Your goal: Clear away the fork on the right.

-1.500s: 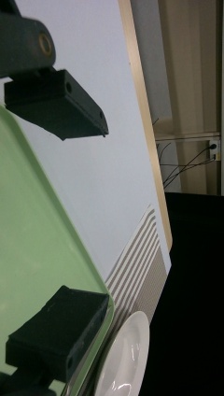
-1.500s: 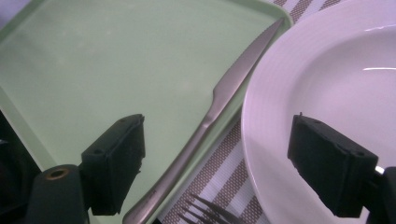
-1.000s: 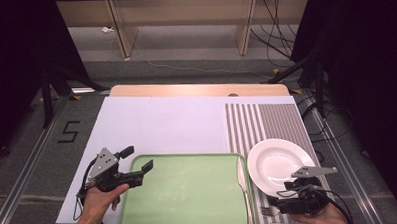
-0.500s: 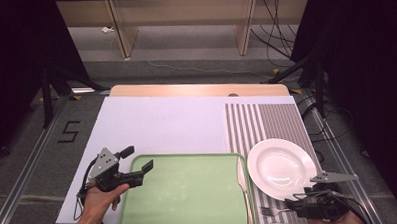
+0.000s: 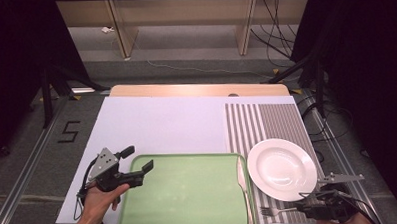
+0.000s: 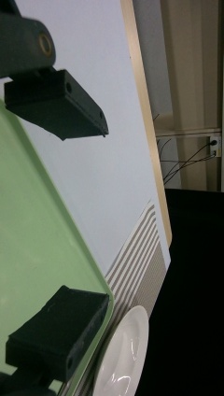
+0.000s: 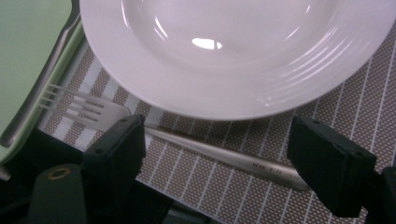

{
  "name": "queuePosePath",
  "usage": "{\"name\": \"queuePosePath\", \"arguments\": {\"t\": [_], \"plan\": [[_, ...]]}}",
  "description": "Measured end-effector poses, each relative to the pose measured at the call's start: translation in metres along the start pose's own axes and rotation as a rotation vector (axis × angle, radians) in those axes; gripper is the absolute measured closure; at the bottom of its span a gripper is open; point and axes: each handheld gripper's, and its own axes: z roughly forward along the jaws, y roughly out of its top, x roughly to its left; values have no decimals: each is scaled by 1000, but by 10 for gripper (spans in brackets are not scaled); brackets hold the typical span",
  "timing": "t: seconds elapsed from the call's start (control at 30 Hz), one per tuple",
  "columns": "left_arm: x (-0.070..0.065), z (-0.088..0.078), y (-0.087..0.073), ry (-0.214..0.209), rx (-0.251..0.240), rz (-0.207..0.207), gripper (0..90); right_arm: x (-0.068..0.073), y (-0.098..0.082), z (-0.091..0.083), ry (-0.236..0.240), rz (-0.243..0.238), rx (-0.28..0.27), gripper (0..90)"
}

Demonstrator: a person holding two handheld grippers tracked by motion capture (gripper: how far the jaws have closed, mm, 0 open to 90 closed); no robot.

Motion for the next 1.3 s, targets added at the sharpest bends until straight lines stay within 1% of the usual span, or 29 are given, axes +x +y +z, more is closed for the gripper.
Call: {"name": "queuePosePath", "arguments": {"t": [0.07,0.1,0.17,0.2,0.23,0.27,0.3,0.33,0.37,0.4,0.43,0.47,0.5,0.57,0.6,0.63,0.7,0.77,0.8,0.87,0.93,1.0,1.03,1.07,1.1,1.17,1.23,1.27,1.3], "plan": [[0,0,0,-1,-3,-1,157,-2,-2,1,17,-7,7,205],[-1,0,0,0,0,1,158,-3,-2,4,19,-31,12,205],[-1,0,0,0,2,1,157,-2,-2,5,33,-28,14,205],[-1,0,0,0,1,1,157,-4,-3,7,39,-71,14,205],[-1,0,0,1,1,-1,157,-2,-1,7,35,-58,36,205],[0,0,0,1,-1,-1,157,-1,-2,9,35,-43,29,205],[0,0,0,1,-1,-2,157,-1,-2,11,30,-40,42,205],[0,1,0,0,-1,-4,157,-2,-2,12,31,-58,52,205],[0,1,0,-3,-2,-7,157,-2,-2,12,32,-44,67,205],[0,2,0,-9,-4,-4,157,-2,-1,15,37,-35,57,205],[0,2,0,-3,2,0,158,-4,-1,19,30,-70,37,205],[-1,2,0,-4,1,-2,157,-3,0,20,37,-54,54,205],[-1,2,0,-5,4,-3,157,-4,0,20,35,-66,75,205],[-2,2,0,-6,4,0,157,-4,1,25,50,-61,49,205],[-2,2,0,-6,4,-1,157,-5,2,26,44,-77,61,205],[-2,2,0,-5,4,0,158,-4,2,28,52,-57,61,205],[-2,2,0,-6,3,1,157,-3,2,31,48,-74,83,205],[-2,2,0,-5,2,1,158,0,2,33,63,-68,93,202],[-2,2,0,-5,2,2,157,2,2,33,64,-50,122,201],[-2,2,0,-8,3,6,157,-1,2,34,66,-106,110,208],[-2,2,0,-7,2,5,158,2,1,34,77,-73,119,221],[-2,2,0,-7,3,5,158,6,0,34,61,-97,134,236],[-2,2,0,-7,3,5,157,11,0,33,52,-80,169,244],[-2,2,0,-6,2,3,158,12,1,34,22,-119,158,254],[-2,2,0,-6,1,3,158,13,2,37,-5,-190,152,262],[-2,2,0,-7,4,6,158,22,3,35,-50,-167,218,289],[-2,2,0,-7,4,7,158,24,4,37,-83,-203,221,311],[-2,2,0,-6,4,6,158,23,5,38,-85,-227,226,342],[-2,2,0,-6,5,6,158,25,6,37,-88,-212,229,360]]}}
